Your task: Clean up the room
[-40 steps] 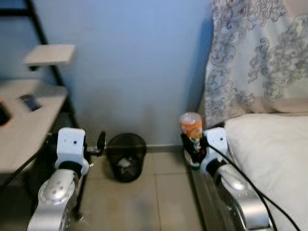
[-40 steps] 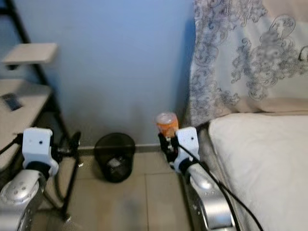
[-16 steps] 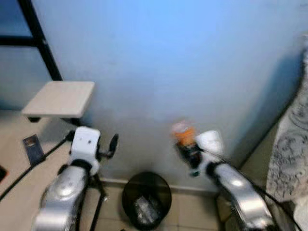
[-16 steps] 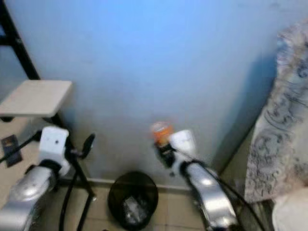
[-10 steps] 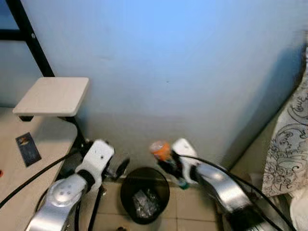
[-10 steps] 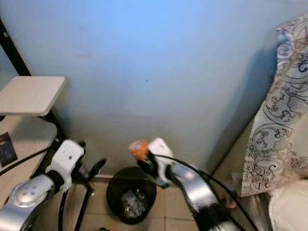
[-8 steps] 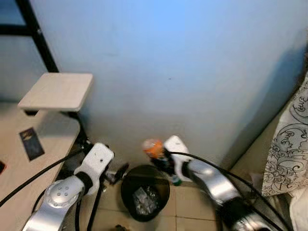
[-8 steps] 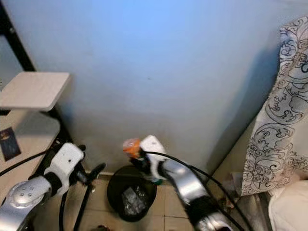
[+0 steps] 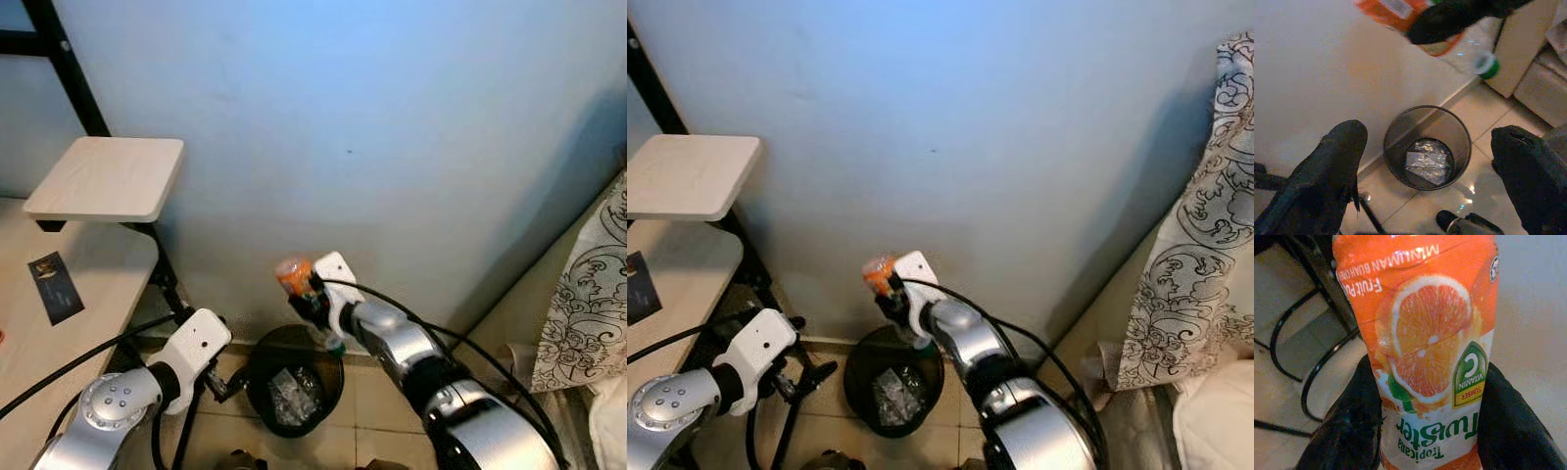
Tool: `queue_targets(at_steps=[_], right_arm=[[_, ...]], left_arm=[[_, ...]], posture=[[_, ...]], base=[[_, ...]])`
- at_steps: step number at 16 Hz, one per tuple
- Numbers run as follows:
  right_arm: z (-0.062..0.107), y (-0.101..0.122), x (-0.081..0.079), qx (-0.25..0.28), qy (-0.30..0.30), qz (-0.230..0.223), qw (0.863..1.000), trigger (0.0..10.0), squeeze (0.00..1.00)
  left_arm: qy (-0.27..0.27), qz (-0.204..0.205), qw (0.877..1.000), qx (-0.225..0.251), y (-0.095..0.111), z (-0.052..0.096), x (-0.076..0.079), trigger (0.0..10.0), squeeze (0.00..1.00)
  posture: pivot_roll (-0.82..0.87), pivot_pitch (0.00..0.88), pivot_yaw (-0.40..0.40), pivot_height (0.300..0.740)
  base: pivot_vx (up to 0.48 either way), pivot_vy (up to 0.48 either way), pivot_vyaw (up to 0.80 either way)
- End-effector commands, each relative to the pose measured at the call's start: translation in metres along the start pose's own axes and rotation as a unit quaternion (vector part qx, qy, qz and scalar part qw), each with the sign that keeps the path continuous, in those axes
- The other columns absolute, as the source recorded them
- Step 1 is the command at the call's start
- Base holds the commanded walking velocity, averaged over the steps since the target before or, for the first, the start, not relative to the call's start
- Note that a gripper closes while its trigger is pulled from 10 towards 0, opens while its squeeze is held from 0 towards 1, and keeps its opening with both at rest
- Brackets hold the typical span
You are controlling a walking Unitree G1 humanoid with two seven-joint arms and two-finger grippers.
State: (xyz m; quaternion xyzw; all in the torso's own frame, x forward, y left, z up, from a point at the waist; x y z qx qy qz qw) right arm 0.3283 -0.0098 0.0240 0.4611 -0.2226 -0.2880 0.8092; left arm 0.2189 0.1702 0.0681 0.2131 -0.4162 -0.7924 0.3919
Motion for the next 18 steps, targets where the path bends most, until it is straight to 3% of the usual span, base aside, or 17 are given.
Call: queue_targets(at_steps=[1, 5, 6, 18], right_arm=[[-0.001, 0.001, 0.001, 0.005, -0.006, -0.011, 1.0, 10.0, 0.0], [-0.004, 0.013, 0.007, 0.026, -0.034, -0.016, 0.999, 10.0, 0.0], [-0.004, 0.014, 0.007, 0.028, -0.033, -0.023, 0.999, 10.0, 1.0], [-0.005, 0.008, 0.001, 0.035, -0.021, -0.062, 0.997, 10.0, 1.0]], left_arm=[[-0.01, -0.007, 1.0, 0.002, 0.003, 0.001, 0.004, 10.0, 0.0], [-0.011, -0.006, 1.0, 0.005, 0.004, 0.003, 0.005, 10.0, 0.0], [-0.01, -0.006, 1.0, 0.005, 0.004, 0.003, 0.004, 10.0, 0.0], [-0.019, -0.004, 1.0, 0.0, 0.004, 0.001, 0.001, 10.0, 0.0]], posture=[[-0.03, 0.13, -0.019, 0.74], [-0.02, 0.128, -0.022, 0.74], [-0.01, 0.126, -0.022, 0.74], [-0.02, 0.101, -0.002, 0.74]], base=[[0.0, 0.0, 0.0], [0.0, 0.0, 0.0], [0.0, 0.0, 0.0], [0.0, 0.0, 0.0]])
Point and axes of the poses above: a point about 5 cm out from each wrist's last joint towards the gripper, its own z axis pointing back from the gripper into the wrist, its own y axis along the axis of the wrist's last joint, x = y × z, the point moved 3 cm from there along -z, pointing out of the wrist towards the gripper, and after that the axes turned 13 degrees about z, right-handed, at the moved point
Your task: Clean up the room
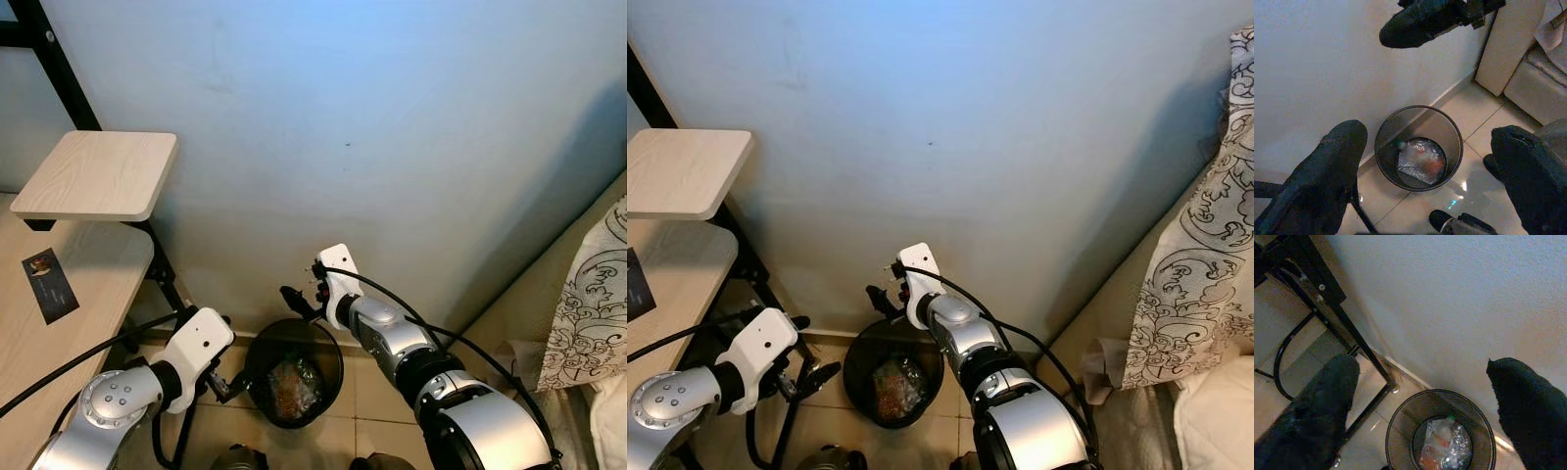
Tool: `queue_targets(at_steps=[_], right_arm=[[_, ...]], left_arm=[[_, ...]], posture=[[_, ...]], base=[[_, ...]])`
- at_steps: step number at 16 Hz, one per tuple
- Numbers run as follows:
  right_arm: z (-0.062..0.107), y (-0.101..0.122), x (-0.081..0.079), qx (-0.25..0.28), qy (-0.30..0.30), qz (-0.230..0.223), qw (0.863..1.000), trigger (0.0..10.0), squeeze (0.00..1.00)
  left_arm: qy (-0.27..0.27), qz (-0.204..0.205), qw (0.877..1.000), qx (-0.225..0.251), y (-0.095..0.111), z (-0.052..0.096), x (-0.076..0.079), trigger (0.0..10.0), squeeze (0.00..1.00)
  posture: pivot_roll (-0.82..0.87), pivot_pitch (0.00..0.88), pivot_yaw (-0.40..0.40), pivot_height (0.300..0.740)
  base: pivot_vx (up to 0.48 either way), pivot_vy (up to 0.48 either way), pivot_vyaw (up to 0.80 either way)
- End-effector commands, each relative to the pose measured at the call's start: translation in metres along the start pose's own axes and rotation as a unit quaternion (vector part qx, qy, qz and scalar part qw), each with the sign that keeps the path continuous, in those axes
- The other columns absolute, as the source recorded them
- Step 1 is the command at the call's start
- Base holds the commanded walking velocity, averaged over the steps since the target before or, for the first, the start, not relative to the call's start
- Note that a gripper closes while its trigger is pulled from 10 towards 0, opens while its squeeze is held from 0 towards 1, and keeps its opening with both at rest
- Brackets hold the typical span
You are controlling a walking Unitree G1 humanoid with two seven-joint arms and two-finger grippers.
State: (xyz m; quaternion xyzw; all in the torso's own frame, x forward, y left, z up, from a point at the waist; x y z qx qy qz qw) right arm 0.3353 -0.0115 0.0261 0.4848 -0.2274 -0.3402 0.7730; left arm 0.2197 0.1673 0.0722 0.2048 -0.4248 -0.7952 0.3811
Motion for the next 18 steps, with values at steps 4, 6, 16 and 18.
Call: queue_targets(at_steps=[4, 6, 16, 18], right_arm=[[0.02, -0.004, 0.029, 0.05, -0.044, -0.03, 0.997, 10.0, 0.0], [0.049, -0.009, 0.049, 0.087, -0.096, -0.04, 0.991, 10.0, 0.0], [0.133, -0.019, 0.07, 0.09, -0.282, -0.086, 0.951, 10.0, 0.0], [0.136, -0.019, 0.068, 0.084, -0.283, -0.09, 0.951, 10.0, 0.0]], left_arm=[[0.022, 0.038, 0.998, 0.039, 0.012, -0.009, -0.003, 10.0, 0.0], [0.06, 0.065, 0.994, 0.064, 0.021, -0.017, -0.006, 10.0, 0.0], [0.247, 0.152, 0.946, 0.144, 0.034, -0.017, -0.034, 10.0, 0.0], [0.259, 0.17, 0.939, 0.149, 0.031, -0.014, -0.035, 10.0, 0.0]], posture=[[-0.04, 0.076, 0.005, 0.74], [-0.05, 0.062, 0.018, 0.74], [-0.08, 0.034, 0.022, 0.74], [-0.08, 0.03, 0.017, 0.74]], base=[[0.0, 0.0, 0.0], [0.0, 0.0, 0.0], [0.0, 0.0, -0.8], [0.0, 0.0, -0.8]])
Point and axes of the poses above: a point about 5 cm out from each wrist's last joint towards the gripper, its own z axis pointing back from the gripper into the wrist, its own y axis along the axis of the wrist's last joint, x = y × z, the point moved 3 cm from there along -z, pointing out of the wrist towards the gripper, and after that the axes turned 13 degrees about z, right-handed, at the moved point
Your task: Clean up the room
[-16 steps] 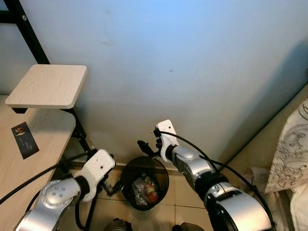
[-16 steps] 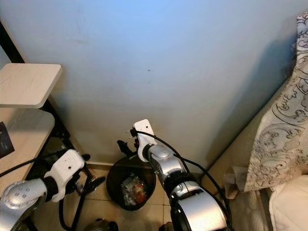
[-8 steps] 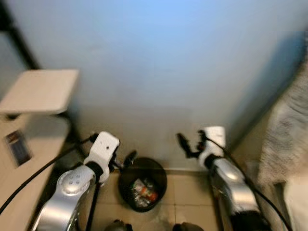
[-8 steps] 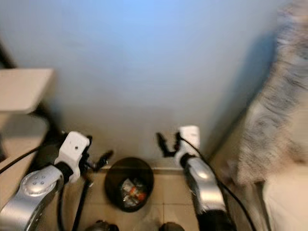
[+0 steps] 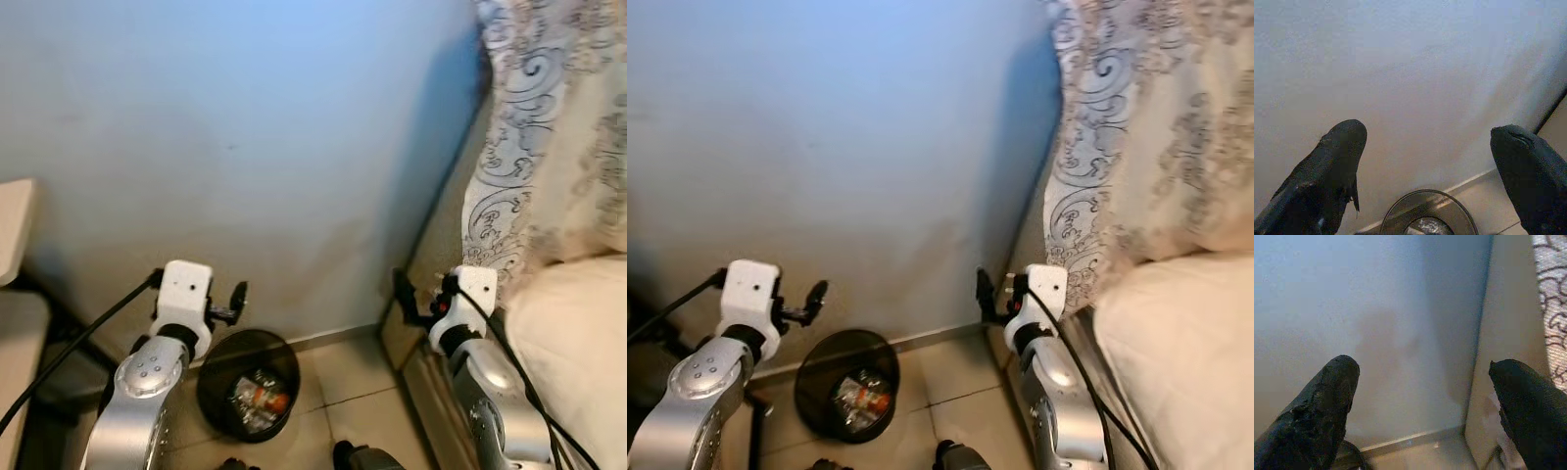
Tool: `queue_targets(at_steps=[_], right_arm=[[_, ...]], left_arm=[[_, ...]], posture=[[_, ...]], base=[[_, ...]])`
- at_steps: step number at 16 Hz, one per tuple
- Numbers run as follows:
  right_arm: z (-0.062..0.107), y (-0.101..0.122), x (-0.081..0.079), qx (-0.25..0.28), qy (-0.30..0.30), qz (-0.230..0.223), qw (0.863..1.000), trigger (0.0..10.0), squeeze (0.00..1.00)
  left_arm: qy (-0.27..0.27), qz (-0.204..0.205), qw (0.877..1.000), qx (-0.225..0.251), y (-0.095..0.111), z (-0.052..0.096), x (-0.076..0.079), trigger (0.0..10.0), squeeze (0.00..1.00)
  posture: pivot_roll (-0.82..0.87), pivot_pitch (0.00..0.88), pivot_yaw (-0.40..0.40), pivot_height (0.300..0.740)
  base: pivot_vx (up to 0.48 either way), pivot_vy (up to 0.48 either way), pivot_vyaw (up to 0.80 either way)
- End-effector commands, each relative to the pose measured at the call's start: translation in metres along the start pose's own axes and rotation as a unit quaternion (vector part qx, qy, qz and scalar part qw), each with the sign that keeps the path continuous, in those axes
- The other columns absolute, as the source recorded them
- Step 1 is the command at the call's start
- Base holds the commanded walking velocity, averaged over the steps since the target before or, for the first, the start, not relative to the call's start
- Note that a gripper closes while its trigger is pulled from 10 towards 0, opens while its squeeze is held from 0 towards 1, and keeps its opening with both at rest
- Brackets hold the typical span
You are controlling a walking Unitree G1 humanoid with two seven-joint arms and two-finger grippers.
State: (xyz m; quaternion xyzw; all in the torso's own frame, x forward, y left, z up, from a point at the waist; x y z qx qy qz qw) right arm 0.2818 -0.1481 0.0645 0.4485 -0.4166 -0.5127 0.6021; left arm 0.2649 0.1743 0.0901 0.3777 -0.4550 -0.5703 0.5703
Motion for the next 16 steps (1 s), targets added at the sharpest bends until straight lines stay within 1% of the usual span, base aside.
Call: queue_targets(at_steps=[1, 2, 3, 5, 6, 8, 9, 10, 11, 12, 13, 14, 16], right_arm=[[0.001, 0.006, 0.001, 0.002, 0.001, 0.002, 1.0, 10.0, 0.0], [0.001, 0.008, 0.001, 0.002, 0.007, 0.026, 1.0, 10.0, 0.0], [0.001, 0.009, 0.0, 0.0, 0.016, 0.021, 1.0, 10.0, 0.0], [0.002, 0.009, 0.002, -0.005, 0.007, 0.01, 1.0, 10.0, 0.0], [0.002, 0.009, 0.002, -0.006, 0.005, 0.011, 1.0, 10.0, 0.0], [0.003, 0.01, 0.0, -0.002, 0.013, 0.033, 0.999, 10.0, 0.0], [0.004, 0.01, 0.0, -0.004, 0.012, 0.029, 0.999, 10.0, 0.0], [0.005, 0.011, 0.0, -0.004, 0.011, 0.031, 0.999, 10.0, 0.0], [0.006, 0.011, 0.001, -0.005, 0.012, 0.032, 0.999, 10.0, 0.0], [0.007, 0.01, 0.0, -0.008, 0.011, 0.031, 0.999, 10.0, 0.0], [0.008, 0.007, 0.0, -0.012, 0.009, 0.033, 0.999, 10.0, 0.0], [0.011, 0.002, 0.003, -0.023, -0.003, 0.06, 0.998, 10.0, 0.0], [0.013, 0.0, 0.004, -0.027, 0.0, 0.073, 0.997, 10.0, 0.0]], left_arm=[[0.003, 0.001, 1.0, 0.0, -0.001, 0.003, -0.001, 10.0, 0.0], [-0.001, -0.008, 1.0, -0.005, -0.003, 0.003, 0.0, 10.0, 0.0], [-0.001, -0.012, 1.0, -0.005, -0.003, 0.004, 0.001, 10.0, 0.0], [-0.005, -0.023, 1.0, -0.008, -0.004, 0.004, 0.001, 10.0, 0.0], [-0.004, -0.019, 1.0, -0.008, -0.003, 0.004, 0.0, 10.0, 0.0], [-0.004, -0.009, 1.0, -0.016, -0.004, 0.006, -0.002, 10.0, 0.0], [0.005, -0.004, 1.0, -0.016, -0.005, 0.006, -0.004, 10.0, 0.0], [0.004, -0.014, 1.0, -0.008, -0.002, 0.007, -0.003, 10.0, 0.0], [0.001, -0.031, 1.0, -0.002, -0.002, 0.008, -0.001, 10.0, 0.0], [-0.002, -0.042, 0.999, -0.005, -0.003, 0.009, -0.001, 10.0, 0.0], [-0.002, -0.042, 0.999, -0.007, -0.004, 0.01, -0.001, 10.0, 0.0], [0.005, -0.039, 0.999, -0.005, -0.003, 0.011, -0.004, 10.0, 0.0], [0.009, -0.039, 0.999, -0.002, -0.001, 0.01, -0.006, 10.0, 0.0]], posture=[[-0.08, 0.034, 0.016, 0.74], [-0.08, 0.035, 0.016, 0.74], [-0.08, 0.033, 0.014, 0.74], [-0.07, 0.023, 0.009, 0.74], [-0.07, 0.023, 0.009, 0.74], [-0.07, 0.017, 0.01, 0.74], [-0.07, 0.021, 0.011, 0.74], [-0.07, 0.029, 0.012, 0.74], [-0.07, 0.03, 0.007, 0.74], [-0.07, 0.027, 0.004, 0.74], [-0.06, 0.021, 0.001, 0.74], [-0.06, 0.007, -0.003, 0.74], [-0.05, 0.0, 0.001, 0.74]], base=[[0.0, 0.0, -0.8], [0.0, 0.0, -0.79], [0.0, 0.0, -0.78], [0.0, 0.0, -0.78], [0.0, 0.0, -0.78], [0.0, 0.0, -0.78], [0.0, 0.0, -0.78], [0.0, 0.0, -0.78], [0.0, 0.0, -0.77], [0.0, 0.0, -0.77], [0.0, 0.0, -0.76], [0.0, 0.0, -0.75], [0.0, 0.0, -0.75]])
Point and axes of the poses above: a point about 5 cm out from each wrist's last joint towards the gripper, its own z axis pointing back from the gripper into the wrist, its own y axis along the axis of the wrist's last joint, x = y × z, the point moved 3 cm from there along -z, pointing out of the wrist towards the gripper, and after that the axes turned 13 degrees about z, right-handed, at the moved point
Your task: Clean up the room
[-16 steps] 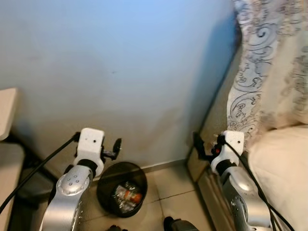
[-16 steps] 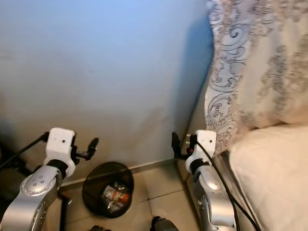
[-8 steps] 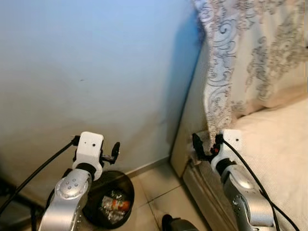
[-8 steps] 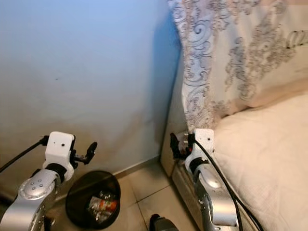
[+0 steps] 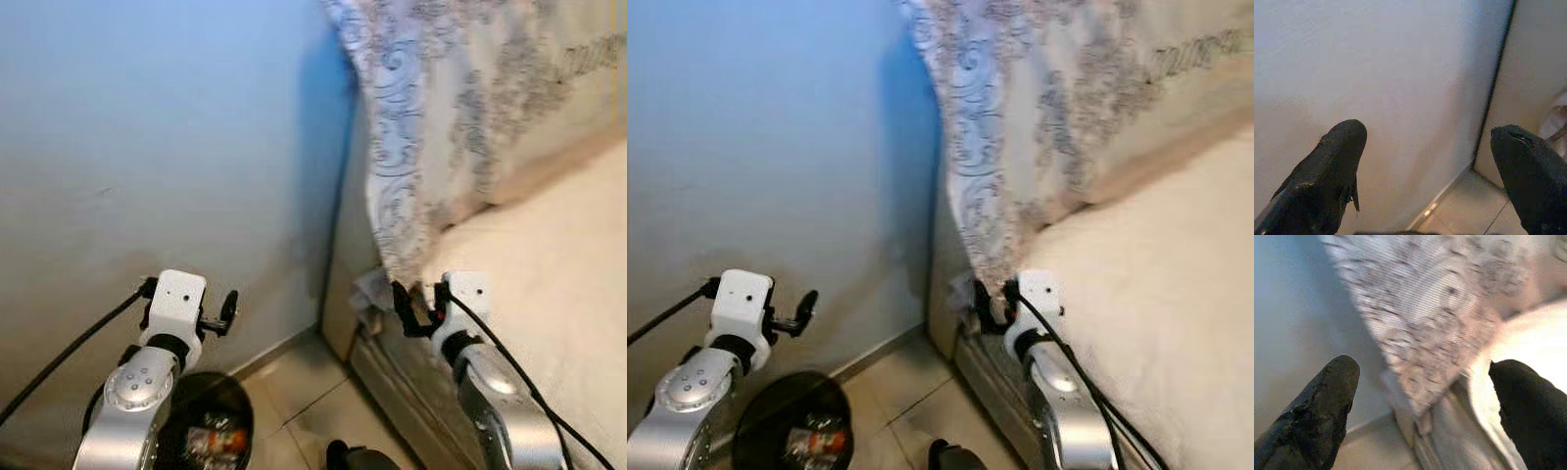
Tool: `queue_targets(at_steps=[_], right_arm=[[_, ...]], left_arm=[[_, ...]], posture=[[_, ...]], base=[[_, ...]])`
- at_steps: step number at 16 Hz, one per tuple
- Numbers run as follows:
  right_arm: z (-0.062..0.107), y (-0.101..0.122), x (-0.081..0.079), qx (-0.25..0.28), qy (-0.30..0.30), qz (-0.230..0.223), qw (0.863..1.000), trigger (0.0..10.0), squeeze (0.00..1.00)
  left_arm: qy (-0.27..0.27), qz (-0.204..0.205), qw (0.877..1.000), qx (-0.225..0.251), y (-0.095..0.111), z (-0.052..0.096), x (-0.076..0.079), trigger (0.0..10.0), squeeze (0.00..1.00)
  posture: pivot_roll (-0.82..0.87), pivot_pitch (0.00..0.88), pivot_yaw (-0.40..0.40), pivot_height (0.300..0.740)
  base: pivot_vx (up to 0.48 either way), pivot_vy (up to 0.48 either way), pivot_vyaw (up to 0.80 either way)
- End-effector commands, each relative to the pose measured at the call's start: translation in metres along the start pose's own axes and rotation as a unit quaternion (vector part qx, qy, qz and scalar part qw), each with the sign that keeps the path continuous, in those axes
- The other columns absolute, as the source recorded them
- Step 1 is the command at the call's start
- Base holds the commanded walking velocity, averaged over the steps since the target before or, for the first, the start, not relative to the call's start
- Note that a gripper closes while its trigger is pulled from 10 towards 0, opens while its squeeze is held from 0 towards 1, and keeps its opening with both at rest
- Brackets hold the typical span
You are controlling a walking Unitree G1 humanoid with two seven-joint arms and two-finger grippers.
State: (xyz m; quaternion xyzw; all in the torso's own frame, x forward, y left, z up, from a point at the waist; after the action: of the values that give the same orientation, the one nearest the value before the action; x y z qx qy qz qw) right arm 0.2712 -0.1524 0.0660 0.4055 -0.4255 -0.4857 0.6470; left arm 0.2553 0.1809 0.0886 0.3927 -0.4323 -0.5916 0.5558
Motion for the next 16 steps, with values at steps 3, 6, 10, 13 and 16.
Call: queue_targets(at_steps=[3, 6, 10, 13, 16], right_arm=[[0.006, 0.012, 0.005, 0.019, 0.004, -0.046, 0.999, 10.0, 0.0], [0.011, 0.018, 0.005, 0.041, 0.0, -0.039, 0.998, 10.0, 0.0], [0.016, 0.0, 0.015, -0.002, -0.046, -0.047, 0.998, 10.0, 0.0], [0.018, -0.003, 0.012, -0.008, -0.03, -0.033, 0.999, 10.0, 0.0], [0.016, -0.001, 0.005, -0.004, -0.006, -0.039, 0.999, 10.0, 0.0]], left_arm=[[-0.003, -0.005, 1.0, 0.015, 0.008, -0.002, 0.0, 10.0, 0.0], [-0.006, -0.001, 1.0, 0.012, 0.005, 0.002, 0.002, 10.0, 0.0], [-0.003, 0.011, 1.0, 0.013, 0.001, 0.004, 0.006, 10.0, 0.0], [0.004, 0.017, 1.0, 0.007, 0.0, 0.005, 0.008, 10.0, 0.0], [0.006, 0.024, 0.999, 0.029, 0.004, 0.006, 0.007, 10.0, 0.0]], posture=[[-0.06, 0.003, 0.007, 0.74], [-0.06, 0.0, 0.008, 0.74], [-0.06, 0.005, -0.018, 0.74], [-0.06, 0.012, -0.023, 0.74], [-0.06, 0.0, -0.022, 0.74]], base=[[0.0, 0.0, -0.77], [0.0, 0.0, -0.75], [0.0, 0.0, -0.72], [0.0, 0.0, -0.7], [0.0, 0.0, -0.74]])
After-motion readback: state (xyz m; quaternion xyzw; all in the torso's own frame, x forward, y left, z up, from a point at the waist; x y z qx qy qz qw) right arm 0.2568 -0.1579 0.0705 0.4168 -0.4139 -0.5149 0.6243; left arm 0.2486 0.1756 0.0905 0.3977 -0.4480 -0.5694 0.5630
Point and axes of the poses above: a point about 5 cm out from each wrist's last joint towards the gripper, its own z axis pointing back from the gripper into the wrist, its own y axis along the axis of the wrist's last joint, x = y × z, the point moved 3 cm from there along -z, pointing out of the wrist towards the gripper, and after that the axes turned 13 degrees about z, right-handed, at the moved point
